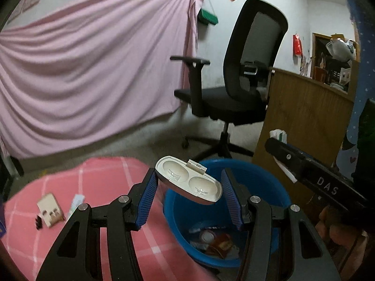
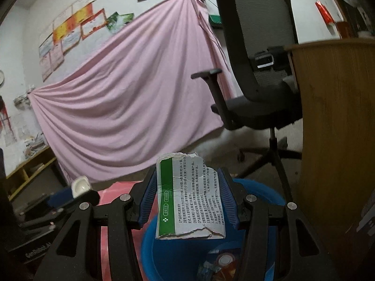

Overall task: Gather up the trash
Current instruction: 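Carry earbud case and leaflet over the blue bucket and open both tools, then move both open tools back over the table toward the phone case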

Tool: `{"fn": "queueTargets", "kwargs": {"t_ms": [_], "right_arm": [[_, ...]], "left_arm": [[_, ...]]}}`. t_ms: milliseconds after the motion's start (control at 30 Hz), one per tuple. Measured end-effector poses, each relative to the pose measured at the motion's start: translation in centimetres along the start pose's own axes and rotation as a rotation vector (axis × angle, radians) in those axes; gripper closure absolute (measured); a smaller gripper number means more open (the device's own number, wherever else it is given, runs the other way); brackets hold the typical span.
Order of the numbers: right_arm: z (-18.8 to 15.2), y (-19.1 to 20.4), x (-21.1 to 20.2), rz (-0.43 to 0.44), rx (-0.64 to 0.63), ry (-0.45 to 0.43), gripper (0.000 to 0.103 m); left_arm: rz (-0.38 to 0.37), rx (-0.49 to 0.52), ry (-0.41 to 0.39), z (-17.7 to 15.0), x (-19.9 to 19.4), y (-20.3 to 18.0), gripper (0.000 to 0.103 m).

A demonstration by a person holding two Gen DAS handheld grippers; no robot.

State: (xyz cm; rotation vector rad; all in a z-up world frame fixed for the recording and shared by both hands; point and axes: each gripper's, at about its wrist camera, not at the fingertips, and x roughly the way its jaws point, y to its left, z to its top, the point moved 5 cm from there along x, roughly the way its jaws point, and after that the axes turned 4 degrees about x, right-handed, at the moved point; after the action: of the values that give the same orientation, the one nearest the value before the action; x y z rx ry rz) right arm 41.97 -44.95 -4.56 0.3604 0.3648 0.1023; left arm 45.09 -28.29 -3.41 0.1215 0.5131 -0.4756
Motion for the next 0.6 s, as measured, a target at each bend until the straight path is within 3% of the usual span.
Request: {"fn": "queueTargets", "kwargs": {"t_ms": [333, 600], "right_arm": [[-0.6, -0.8, 0.9, -0.012, 0.011, 0.058, 0.053], [-0.6, -1.5, 0.9, -0.024, 0.029, 0.058, 0.049]], "left_arm": [[-0.030, -0.001, 0.077, -0.5, 2.2, -0.9, 0.053], [-0.034, -0.040, 0.079, -0.7, 1.9, 0.0, 0.044]]}}
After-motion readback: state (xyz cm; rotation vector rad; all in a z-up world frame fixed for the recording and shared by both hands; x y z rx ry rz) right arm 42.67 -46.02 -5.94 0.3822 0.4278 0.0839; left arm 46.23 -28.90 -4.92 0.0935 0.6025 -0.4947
